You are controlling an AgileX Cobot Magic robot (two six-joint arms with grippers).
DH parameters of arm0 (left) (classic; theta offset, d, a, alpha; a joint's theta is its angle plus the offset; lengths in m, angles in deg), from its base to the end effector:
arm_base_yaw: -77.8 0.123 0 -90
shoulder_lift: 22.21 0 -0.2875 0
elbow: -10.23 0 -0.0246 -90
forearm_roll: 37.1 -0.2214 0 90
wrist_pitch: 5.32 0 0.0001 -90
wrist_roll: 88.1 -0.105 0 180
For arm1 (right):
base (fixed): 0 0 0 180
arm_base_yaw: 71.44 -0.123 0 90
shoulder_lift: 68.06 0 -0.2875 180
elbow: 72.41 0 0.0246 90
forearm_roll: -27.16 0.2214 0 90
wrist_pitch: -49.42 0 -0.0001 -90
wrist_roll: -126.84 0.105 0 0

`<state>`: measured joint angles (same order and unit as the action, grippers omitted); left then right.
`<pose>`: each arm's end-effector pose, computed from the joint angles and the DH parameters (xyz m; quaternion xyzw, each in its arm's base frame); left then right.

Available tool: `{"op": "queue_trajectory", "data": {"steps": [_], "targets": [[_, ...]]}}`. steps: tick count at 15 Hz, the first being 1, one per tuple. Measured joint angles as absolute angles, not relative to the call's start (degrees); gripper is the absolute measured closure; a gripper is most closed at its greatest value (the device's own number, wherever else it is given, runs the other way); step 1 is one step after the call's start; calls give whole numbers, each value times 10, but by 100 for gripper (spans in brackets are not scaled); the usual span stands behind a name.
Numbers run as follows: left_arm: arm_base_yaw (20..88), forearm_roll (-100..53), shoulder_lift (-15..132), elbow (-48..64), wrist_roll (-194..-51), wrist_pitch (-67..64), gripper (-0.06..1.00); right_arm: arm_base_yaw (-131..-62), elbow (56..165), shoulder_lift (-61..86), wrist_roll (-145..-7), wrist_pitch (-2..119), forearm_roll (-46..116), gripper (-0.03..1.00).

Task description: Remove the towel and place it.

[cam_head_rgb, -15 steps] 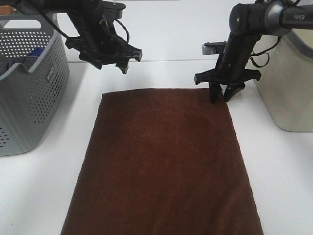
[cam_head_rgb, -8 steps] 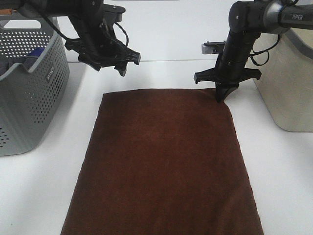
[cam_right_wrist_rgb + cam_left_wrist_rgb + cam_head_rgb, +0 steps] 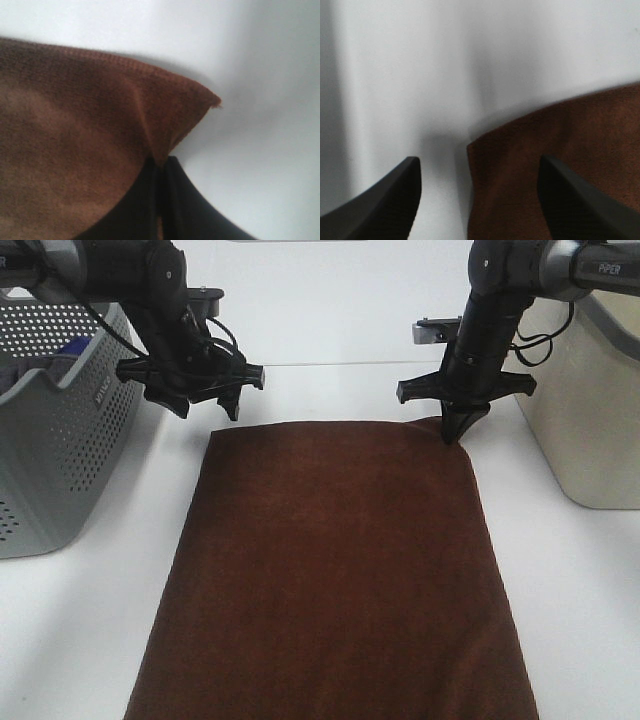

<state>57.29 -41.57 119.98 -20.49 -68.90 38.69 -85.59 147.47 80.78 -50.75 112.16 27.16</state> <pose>0.4569 -0.1649 0.1457 0.0328 0.9761 -0.0416 0.2106 0.4639 0.1170 0.1192 -0.1020 0.9921 0.0104 0.0716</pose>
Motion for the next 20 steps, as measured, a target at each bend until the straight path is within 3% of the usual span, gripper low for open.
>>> {"op": "queue_trajectory", "data": {"steps": [8, 16, 18, 20], "targets": [[573, -371, 1238, -205, -701, 392, 31, -856, 1475, 808, -507, 1121, 272, 97], [573, -371, 1254, -207, -703, 362, 39, -856, 1475, 808, -507, 1121, 272, 97], [573, -371, 1256, -209, -709, 358, 50, -856, 1475, 808, -507, 1121, 272, 97], [573, -376, 1259, -209, -738, 336, 79, -856, 1475, 808, -507, 1121, 272, 97]]}}
